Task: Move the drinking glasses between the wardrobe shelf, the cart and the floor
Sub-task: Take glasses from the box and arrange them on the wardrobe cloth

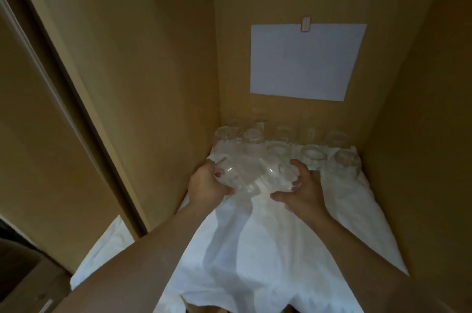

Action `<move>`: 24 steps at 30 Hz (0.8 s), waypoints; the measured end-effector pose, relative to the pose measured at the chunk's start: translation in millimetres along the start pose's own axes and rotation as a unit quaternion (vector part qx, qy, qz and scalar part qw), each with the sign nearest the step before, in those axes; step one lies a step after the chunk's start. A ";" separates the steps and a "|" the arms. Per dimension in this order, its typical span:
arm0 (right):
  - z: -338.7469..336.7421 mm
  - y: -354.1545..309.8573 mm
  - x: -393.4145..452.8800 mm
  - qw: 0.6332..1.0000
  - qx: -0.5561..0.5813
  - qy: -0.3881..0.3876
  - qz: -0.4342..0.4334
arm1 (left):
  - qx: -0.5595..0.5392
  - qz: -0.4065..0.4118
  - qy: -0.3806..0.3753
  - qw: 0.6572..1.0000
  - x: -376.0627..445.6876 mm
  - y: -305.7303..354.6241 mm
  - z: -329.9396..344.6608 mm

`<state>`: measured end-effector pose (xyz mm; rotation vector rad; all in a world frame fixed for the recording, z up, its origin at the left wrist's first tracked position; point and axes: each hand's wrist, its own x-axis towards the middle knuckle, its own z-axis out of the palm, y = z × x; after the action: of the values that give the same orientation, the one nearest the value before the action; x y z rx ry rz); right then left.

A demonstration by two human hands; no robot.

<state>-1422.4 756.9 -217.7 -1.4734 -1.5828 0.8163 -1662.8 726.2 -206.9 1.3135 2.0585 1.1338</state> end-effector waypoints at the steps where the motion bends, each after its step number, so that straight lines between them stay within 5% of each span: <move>1: -2.0 -3.3 6.0 1.000 -0.013 -0.002 -0.005 | 0.051 0.037 -0.007 0.998 6.3 2.8 -4.5; 3: -4.3 -9.1 16.8 0.999 -0.048 -0.009 -0.018 | 0.178 0.131 -0.013 0.975 14.9 9.1 -13.6; 6: -0.6 -17.8 32.8 0.995 -0.088 -0.036 -0.039 | 0.378 0.272 -0.041 0.884 27.2 18.7 -21.1; 13: 24.8 -39.7 61.0 0.977 -0.172 -0.081 -0.094 | 0.579 0.378 -0.098 0.716 44.7 28.5 -15.0; 20: 42.5 -49.9 70.7 0.972 -0.182 -0.112 -0.102 | 0.645 0.381 -0.162 0.642 54.4 24.7 3.0; 24: 49.9 -55.0 74.3 0.969 -0.178 -0.119 -0.121 | 0.591 0.407 -0.182 0.673 64.9 23.3 7.2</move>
<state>-1491.9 827.7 -183.3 -1.4235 -2.1314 0.6042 -1674.4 791.9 -187.9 2.9152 1.7925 -0.5621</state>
